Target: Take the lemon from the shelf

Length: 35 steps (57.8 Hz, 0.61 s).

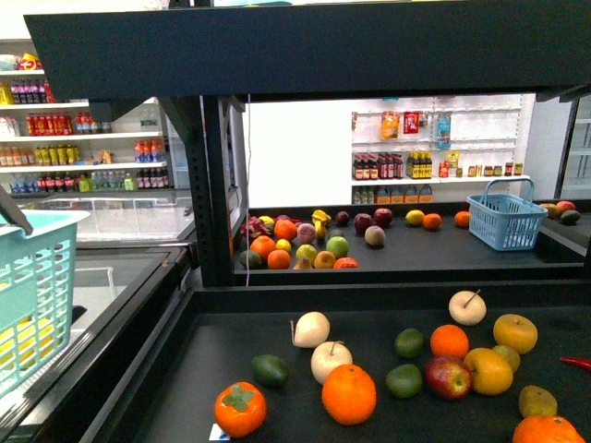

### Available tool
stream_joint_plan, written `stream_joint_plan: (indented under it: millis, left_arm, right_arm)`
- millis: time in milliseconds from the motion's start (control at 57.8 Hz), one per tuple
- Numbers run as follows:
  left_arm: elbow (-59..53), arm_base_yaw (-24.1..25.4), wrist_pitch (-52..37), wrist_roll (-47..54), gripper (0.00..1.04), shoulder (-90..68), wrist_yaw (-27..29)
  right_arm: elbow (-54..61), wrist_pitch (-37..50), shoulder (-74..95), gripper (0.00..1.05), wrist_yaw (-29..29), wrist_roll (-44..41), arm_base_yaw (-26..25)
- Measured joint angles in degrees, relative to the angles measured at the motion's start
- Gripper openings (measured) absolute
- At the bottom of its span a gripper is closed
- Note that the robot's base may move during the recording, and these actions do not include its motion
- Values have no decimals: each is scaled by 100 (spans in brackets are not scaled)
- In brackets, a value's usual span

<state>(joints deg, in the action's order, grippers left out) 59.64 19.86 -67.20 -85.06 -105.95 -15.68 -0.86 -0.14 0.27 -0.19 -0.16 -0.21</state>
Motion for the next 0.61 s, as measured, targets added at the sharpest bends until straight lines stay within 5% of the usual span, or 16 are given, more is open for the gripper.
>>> stream_joint_plan:
  millis: [606]
  left_arm:
    - [-186, 361, -1196, -654, 10, -859, -426]
  right_arm:
    - [0, 0, 0, 97, 2, 0, 0]
